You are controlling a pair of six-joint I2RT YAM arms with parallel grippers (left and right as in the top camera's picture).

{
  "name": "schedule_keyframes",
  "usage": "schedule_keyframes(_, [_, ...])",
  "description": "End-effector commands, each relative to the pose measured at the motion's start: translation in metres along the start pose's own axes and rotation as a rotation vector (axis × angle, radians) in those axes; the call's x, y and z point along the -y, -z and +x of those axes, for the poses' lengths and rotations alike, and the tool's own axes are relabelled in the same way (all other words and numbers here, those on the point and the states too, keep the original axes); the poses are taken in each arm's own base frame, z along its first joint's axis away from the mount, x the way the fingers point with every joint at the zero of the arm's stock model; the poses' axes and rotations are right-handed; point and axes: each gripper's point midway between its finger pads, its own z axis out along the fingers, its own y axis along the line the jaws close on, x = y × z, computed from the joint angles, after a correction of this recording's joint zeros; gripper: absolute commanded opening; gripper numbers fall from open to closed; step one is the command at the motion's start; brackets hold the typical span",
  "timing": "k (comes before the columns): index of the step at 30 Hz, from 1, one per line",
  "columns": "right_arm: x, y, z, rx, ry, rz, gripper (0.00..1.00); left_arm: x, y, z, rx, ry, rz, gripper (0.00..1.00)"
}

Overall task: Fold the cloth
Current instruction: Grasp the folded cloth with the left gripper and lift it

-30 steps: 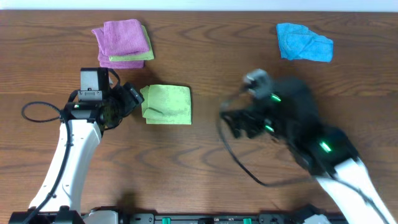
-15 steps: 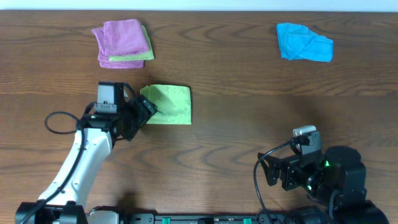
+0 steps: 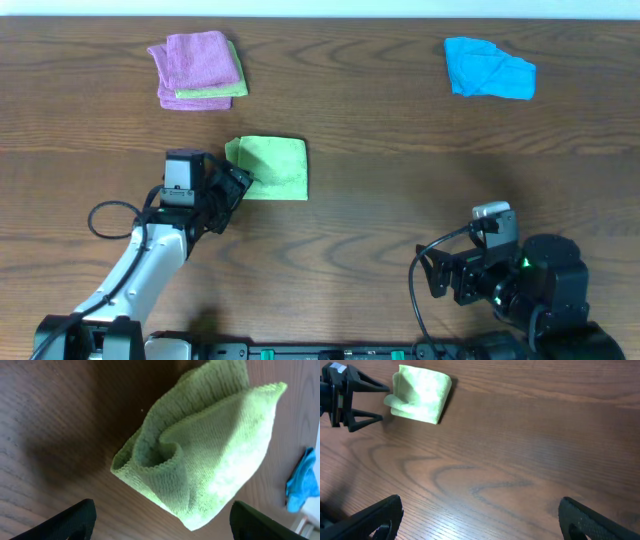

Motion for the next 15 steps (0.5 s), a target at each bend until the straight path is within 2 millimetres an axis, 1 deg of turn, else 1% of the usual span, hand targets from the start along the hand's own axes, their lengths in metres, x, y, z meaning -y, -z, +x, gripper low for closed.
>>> schedule_keyframes(1, [0.002,0.000,0.001,0.001,-0.002,0.009,0.99,-0.006,-0.005,-0.001,0.037,0.027,-0.036,0.86])
schedule_keyframes(5, [0.002,0.000,0.001,0.001,-0.002,0.009,0.99,-0.001,-0.014,0.002,0.040,0.028,-0.027,0.86])
schedule_keyframes(11, [0.002,0.000,0.001,0.001,-0.002,0.008,0.99,-0.006,-0.029,0.002,0.038,0.073,-0.040,0.83])
schedule_keyframes(15, [0.002,0.000,0.001,0.001,-0.001,0.008,0.99,-0.008,-0.034,0.001,0.039,0.077,-0.045,0.82])
